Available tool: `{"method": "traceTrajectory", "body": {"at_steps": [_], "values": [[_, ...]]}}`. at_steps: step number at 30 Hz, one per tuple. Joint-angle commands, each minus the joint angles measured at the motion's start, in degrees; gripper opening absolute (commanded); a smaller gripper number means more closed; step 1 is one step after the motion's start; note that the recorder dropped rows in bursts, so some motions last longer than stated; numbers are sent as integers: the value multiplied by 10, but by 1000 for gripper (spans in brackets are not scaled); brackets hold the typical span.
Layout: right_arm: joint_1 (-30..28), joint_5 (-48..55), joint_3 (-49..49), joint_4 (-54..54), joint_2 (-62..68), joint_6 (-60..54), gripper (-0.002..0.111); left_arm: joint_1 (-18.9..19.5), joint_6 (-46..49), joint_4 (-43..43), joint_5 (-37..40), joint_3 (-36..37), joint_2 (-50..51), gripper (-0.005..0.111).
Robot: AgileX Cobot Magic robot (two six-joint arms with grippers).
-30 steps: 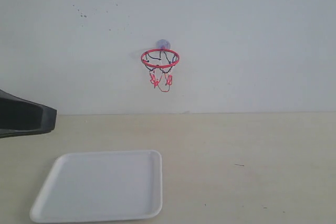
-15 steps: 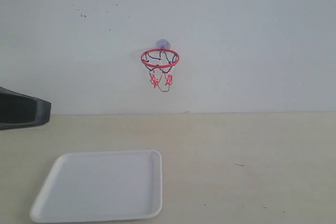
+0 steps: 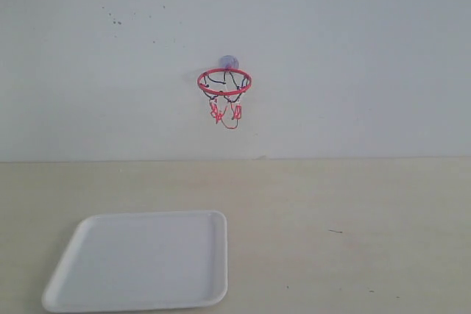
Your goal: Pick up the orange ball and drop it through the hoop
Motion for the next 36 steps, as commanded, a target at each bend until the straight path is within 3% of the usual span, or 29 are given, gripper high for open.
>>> {"method": "traceTrajectory", "body": {"at_steps": [1, 4, 8, 10, 14, 18, 21, 24, 36], "values": [[-2, -6, -1, -5, -3, -5, 0, 0, -28, 8, 52, 2, -31, 4], [-2, -6, -1, -5, -3, -5, 0, 0, -53, 7, 76, 2, -35, 4], [-2, -6, -1, -5, -3, -5, 0, 0, -108, 21, 23, 4, -34, 4], [-2, -6, -1, -5, -3, -5, 0, 0, -151, 86, -25, 8, -34, 4], [-2, -6, -1, -5, -3, -5, 0, 13, -401, 409, -142, 91, -60, 4], [-2, -6, -1, -5, -3, -5, 0, 22, -460, 518, -230, 185, -114, 4], [-2, -6, -1, -5, -3, -5, 0, 26, -463, 524, -315, 277, -193, 4], [-2, -6, -1, -5, -3, -5, 0, 26, -468, 524, -351, 331, -236, 4], [-2, -6, -1, -5, -3, -5, 0, 26, -468, 527, -348, 468, -325, 4]]}}
